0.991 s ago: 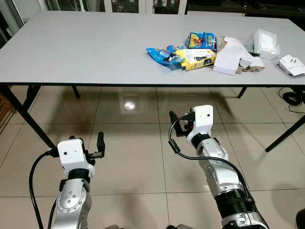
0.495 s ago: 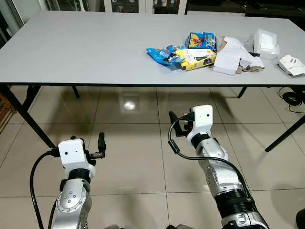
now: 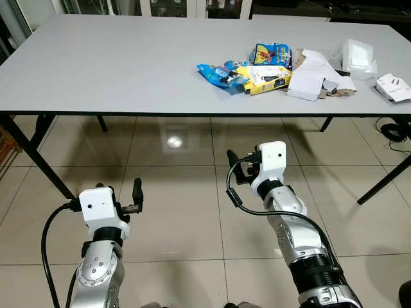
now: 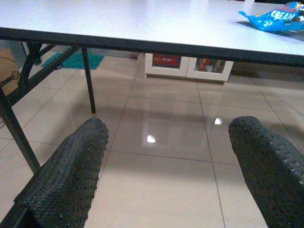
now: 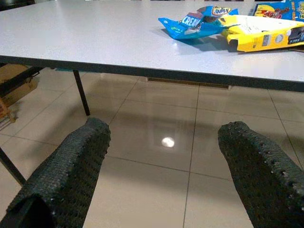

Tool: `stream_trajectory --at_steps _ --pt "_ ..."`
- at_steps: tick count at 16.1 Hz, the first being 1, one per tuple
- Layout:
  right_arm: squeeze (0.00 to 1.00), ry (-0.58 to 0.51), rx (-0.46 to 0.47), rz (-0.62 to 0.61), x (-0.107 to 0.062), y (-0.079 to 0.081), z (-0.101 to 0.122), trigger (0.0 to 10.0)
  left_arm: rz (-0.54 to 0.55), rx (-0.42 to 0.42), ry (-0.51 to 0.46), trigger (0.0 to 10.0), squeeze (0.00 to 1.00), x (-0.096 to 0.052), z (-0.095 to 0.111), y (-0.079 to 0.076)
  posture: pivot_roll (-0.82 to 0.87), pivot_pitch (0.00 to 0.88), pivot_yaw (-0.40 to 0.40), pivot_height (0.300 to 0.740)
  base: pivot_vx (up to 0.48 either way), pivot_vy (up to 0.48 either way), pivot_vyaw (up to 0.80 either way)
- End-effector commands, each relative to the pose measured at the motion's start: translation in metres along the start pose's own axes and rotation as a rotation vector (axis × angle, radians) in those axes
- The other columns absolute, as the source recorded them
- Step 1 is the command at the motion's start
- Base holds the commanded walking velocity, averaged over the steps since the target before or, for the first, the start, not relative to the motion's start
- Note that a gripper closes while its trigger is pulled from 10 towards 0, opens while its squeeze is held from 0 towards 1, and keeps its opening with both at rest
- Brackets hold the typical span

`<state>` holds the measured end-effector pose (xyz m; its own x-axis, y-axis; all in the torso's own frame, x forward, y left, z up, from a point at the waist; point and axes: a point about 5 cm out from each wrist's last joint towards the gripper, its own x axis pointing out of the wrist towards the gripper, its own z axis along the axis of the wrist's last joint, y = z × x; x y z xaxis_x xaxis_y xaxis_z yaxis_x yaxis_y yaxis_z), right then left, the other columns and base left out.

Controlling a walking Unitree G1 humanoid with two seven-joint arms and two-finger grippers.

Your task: Picking trash to rubbish bin

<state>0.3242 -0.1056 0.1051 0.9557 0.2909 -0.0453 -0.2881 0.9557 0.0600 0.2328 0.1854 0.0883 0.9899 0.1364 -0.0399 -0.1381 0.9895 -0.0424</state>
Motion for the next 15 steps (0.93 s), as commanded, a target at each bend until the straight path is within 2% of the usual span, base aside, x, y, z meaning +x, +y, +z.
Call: stream_trajectory --at_steps 1,8,12,15 --pt "0.00 0.003 0.017 -0.008 -0.002 -0.003 0.000 10.0 0.000 -0.004 0.003 10.0 0.00 -0.002 0.001 -0.001 0.05 0.105 -0.032 0.740 0.000 0.000 -0.80" --pt "0.00 0.004 0.028 0.001 -0.004 0.000 -0.001 10.0 0.005 -0.005 0.004 10.0 0.00 -0.004 0.002 0.000 0.05 0.125 -0.030 0.740 0.000 0.000 -0.74" --pt "0.00 -0.011 0.025 0.011 -0.004 0.001 0.003 10.0 0.020 -0.026 -0.016 10.0 0.00 -0.003 0.009 0.003 0.05 0.142 -0.032 0.740 0.000 0.000 0.00" --pt "0.00 -0.044 0.027 0.026 -0.001 0.004 0.012 10.0 0.002 -0.042 -0.063 10.0 0.00 0.000 0.025 0.000 0.05 0.153 -0.033 0.740 0.000 0.000 0.00"
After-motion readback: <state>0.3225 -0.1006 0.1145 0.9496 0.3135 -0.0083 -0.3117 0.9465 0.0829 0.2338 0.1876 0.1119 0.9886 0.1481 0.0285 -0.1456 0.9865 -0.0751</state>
